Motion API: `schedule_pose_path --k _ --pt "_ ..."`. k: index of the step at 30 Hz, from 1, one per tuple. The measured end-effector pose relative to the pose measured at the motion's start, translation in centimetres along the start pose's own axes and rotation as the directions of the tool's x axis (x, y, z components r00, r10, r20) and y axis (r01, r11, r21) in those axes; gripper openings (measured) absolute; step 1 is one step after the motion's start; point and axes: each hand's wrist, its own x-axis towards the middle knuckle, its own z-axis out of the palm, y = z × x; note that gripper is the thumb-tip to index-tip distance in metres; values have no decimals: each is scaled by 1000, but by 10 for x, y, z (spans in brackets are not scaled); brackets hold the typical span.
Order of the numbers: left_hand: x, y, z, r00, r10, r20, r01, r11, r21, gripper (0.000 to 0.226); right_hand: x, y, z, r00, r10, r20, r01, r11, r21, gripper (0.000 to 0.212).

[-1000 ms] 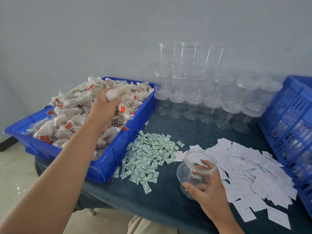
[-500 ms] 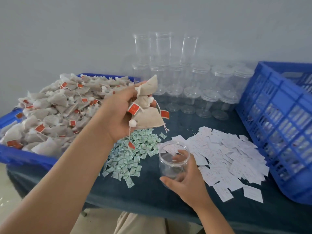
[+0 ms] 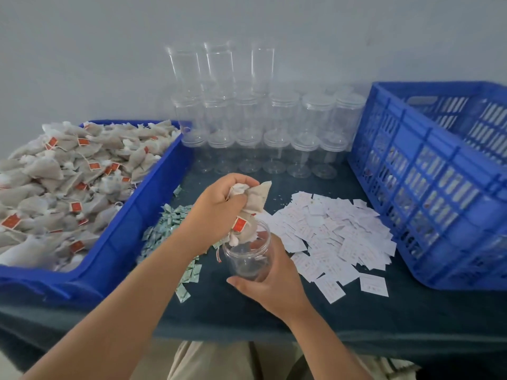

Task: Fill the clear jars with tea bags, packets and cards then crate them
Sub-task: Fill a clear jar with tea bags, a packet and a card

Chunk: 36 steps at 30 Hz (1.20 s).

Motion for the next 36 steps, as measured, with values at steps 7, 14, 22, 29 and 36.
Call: schedule_pose_path --k 7,14,22,29,36 --pt "-3 -4 -11 992 77 99 -90 986 143 20 2 3 0 999 -2 -43 3 999 34 96" --pt "-4 -7 -15 996 90 -19 -84 972 220 18 2 4 0 997 4 -78 0 998 55 92" --pt "-12 3 -19 964 87 252 -199 864 463 24 2 3 -1 997 1 -81 5 998 67 92" --pt "-11 10 0 870 -67 488 -338 639 691 22 0 4 1 999 -39 -12 39 999 19 84" --pt "-8 1 -75 994 109 25 -110 921 373 7 1 9 -2 999 -39 -18 40 999 33 95"
